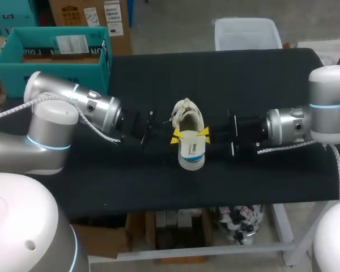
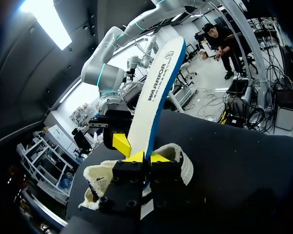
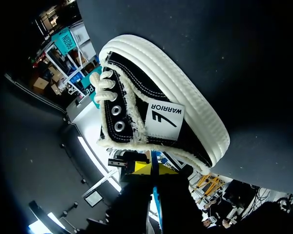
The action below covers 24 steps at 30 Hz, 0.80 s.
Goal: Open the shoe tongue, take the insole out of the shoe, put the insole back into the shoe, and pack the shoe into the shoebox
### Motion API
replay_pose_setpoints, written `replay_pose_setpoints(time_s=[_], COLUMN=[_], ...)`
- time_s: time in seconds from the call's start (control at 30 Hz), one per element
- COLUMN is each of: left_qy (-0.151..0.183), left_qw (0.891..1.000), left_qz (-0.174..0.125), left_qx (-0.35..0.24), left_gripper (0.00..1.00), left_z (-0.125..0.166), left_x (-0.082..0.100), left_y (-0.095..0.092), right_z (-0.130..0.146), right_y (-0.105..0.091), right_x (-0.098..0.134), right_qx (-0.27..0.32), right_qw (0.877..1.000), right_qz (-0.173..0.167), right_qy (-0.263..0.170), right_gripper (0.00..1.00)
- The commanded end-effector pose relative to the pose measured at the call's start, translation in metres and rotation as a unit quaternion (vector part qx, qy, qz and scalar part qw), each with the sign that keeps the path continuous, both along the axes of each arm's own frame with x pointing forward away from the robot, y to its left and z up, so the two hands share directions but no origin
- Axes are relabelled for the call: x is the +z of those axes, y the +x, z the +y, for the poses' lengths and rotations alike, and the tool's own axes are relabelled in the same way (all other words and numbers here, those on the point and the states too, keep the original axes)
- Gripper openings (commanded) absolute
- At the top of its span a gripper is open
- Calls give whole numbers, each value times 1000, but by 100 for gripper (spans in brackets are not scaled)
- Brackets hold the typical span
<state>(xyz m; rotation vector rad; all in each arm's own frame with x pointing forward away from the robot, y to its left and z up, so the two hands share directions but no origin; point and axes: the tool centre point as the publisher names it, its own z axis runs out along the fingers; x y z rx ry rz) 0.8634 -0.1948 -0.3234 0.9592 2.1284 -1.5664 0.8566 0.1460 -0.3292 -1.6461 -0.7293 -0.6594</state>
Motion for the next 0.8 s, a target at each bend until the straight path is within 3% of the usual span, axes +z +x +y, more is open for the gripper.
replay_pose_setpoints(time_s=[0.03,0.73,0.8], left_qy=[2,20,20], left_qw=[1000,1000,1000], left_qz=[1,13,12], left_qx=[-3,0,0], left_gripper=[0,0,0], left_z=[-7,-7,-7], left_x=[-4,-16,-16], left_y=[5,21,20], right_z=[4,6,3], right_y=[1,5,2], right_x=[-5,-11,-4], right_qx=[3,4,0], right_qw=[1000,1000,1000], right_qz=[2,1,-5], right_qy=[5,1,0], right_gripper=[0,0,28])
